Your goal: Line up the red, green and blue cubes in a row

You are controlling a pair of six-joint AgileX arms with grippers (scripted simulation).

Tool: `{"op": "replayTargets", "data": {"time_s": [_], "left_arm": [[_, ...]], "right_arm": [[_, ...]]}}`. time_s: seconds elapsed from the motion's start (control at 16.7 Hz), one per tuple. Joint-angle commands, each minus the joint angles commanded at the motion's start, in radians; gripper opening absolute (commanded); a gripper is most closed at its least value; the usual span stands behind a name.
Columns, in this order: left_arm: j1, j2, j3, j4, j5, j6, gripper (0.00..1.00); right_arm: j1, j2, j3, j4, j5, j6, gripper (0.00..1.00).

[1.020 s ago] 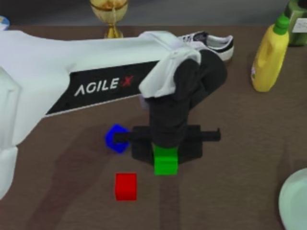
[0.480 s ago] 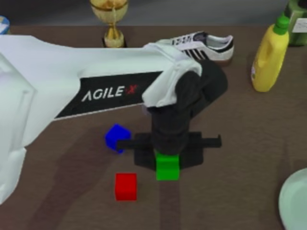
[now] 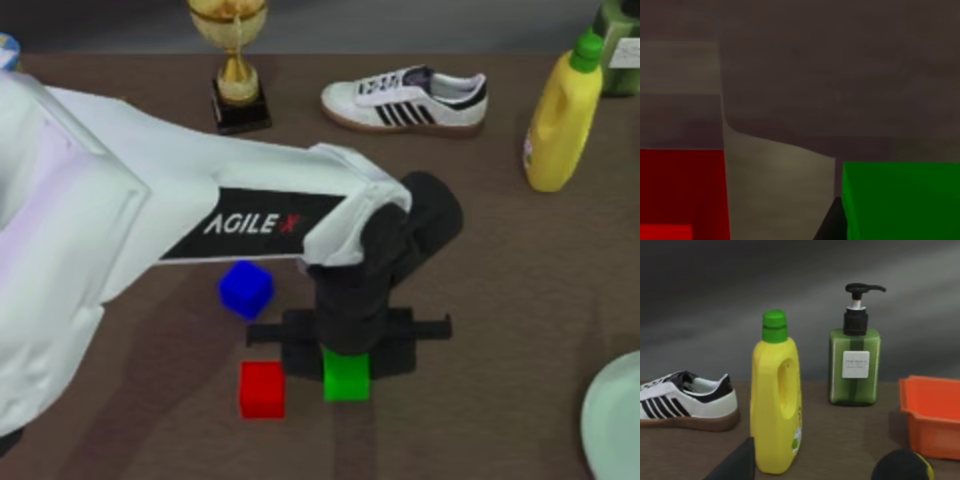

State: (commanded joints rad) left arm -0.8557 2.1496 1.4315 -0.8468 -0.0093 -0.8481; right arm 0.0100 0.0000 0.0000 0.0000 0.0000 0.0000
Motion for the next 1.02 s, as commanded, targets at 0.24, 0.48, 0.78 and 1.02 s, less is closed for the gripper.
{"op": "replayTargets", "data": {"time_s": [0.24, 0.48, 0.78, 1.02], "left_arm": [[0.0, 0.0, 0.0, 0.0, 0.0, 0.0, 0.23], [0.0, 0.0, 0.0, 0.0, 0.0, 0.0, 0.53], [0.0, 0.0, 0.0, 0.0, 0.0, 0.0, 0.9], [0.0, 0.0, 0.0, 0.0, 0.0, 0.0, 1.0]], "right_arm": [[0.0, 0.0, 0.0, 0.0, 0.0, 0.0, 1.0], [0.0, 0.0, 0.0, 0.0, 0.0, 0.0, 1.0], [0.0, 0.0, 0.0, 0.0, 0.0, 0.0, 1.0], [0.0, 0.0, 0.0, 0.0, 0.0, 0.0, 1.0]]}}
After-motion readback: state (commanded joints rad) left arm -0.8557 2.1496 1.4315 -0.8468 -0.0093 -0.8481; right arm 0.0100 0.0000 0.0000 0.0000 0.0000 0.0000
